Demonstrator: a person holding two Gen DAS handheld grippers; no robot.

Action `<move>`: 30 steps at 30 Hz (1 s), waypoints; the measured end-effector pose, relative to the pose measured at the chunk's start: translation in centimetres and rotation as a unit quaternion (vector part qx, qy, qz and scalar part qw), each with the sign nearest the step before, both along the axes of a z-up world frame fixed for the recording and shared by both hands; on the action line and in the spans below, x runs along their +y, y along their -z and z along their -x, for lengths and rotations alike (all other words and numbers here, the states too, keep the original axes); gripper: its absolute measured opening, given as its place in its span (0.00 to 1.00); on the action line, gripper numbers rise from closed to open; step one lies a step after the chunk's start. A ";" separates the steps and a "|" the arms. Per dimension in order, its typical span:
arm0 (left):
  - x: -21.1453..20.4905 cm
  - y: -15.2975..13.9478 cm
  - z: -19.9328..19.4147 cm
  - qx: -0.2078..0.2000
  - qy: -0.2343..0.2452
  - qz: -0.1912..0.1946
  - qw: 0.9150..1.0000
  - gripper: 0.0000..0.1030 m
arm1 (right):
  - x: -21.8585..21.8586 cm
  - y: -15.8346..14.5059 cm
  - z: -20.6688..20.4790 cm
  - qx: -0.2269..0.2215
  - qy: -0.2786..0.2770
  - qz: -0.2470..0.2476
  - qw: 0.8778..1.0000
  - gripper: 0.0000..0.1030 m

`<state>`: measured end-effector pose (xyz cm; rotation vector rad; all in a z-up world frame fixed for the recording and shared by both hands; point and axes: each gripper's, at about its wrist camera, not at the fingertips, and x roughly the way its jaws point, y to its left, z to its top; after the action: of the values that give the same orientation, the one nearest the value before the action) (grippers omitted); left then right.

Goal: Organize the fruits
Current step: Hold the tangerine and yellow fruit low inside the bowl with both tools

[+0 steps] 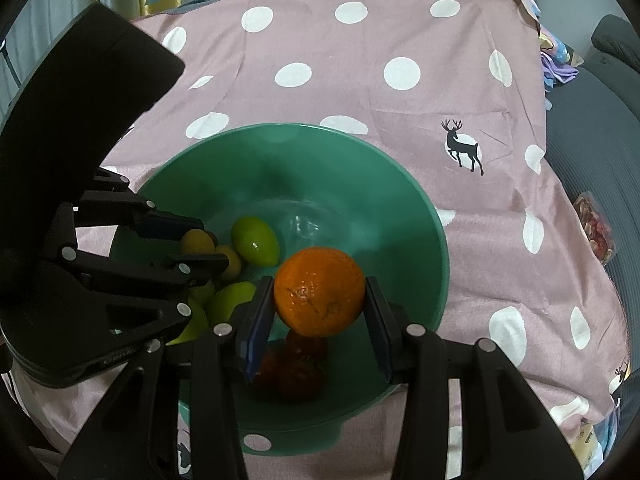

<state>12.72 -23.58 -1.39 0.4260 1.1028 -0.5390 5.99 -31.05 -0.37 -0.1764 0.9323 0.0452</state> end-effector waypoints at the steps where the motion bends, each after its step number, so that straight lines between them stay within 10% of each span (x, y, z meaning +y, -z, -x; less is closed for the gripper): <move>1: 0.0 0.0 0.0 0.000 0.000 0.000 1.000 0.27 | 0.0 0.0 0.0 0.001 0.000 0.000 1.000 0.44; 30: 0.1 0.0 0.0 0.003 -0.004 -0.001 1.000 0.27 | 0.7 0.2 -0.1 0.013 -0.007 0.006 1.000 0.44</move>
<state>12.69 -23.53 -1.40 0.4214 1.1099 -0.5317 6.09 -30.34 -0.61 -0.1929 0.9579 0.0549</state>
